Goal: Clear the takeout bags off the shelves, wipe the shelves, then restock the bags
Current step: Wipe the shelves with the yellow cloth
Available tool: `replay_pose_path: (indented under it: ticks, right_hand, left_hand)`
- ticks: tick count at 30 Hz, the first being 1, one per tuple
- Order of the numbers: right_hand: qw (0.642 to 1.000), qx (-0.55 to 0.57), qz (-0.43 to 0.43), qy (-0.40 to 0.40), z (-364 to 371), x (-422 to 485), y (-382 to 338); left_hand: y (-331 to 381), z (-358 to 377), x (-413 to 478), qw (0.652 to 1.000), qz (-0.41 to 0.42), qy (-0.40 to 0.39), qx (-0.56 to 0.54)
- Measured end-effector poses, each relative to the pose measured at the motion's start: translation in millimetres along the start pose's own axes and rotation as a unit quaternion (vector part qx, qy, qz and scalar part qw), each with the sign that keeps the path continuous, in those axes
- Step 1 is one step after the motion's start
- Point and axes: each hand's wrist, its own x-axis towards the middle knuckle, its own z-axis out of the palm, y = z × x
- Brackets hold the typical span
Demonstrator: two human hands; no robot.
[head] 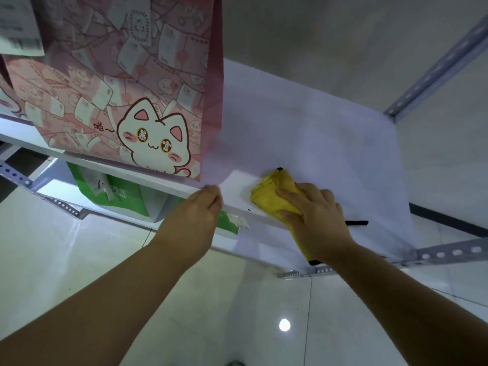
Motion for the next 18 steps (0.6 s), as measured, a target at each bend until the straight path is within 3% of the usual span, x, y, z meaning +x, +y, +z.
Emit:
replay_pose_path:
  ticks: [4,6,8,13,16,18]
  right_hand:
    - [0.971,0.0,0.239,0.002,-15.0,19.7,34.7]
    - [0.956,0.003,0.294,-0.004,-13.5,29.5,24.8]
    - [0.963,0.005,0.268,0.003,-6.8,29.4,-1.3]
    - [0.998,0.002,0.038,0.048,11.0,-6.5,-45.7]
    - [0.998,0.01,0.042,0.051,6.5,-22.8,-21.8]
    - [0.99,0.022,0.124,0.068,0.5,-30.9,1.7]
  left_hand:
    - [2.4,-3.3,1.1,1.0,0.003,-0.016,0.007]
    - [4.2,-3.3,1.4,1.0,0.005,-0.004,0.014]
    - [4.6,-2.8,0.8,1.0,0.01,0.006,0.022]
    - [5.0,-6.9,0.6,0.999,0.014,-0.007,0.04]
    - [4.2,-11.3,0.4,0.999,-0.004,-0.04,0.028]
    - [6.1,-13.2,-1.1,0.999,-0.009,-0.05,0.012]
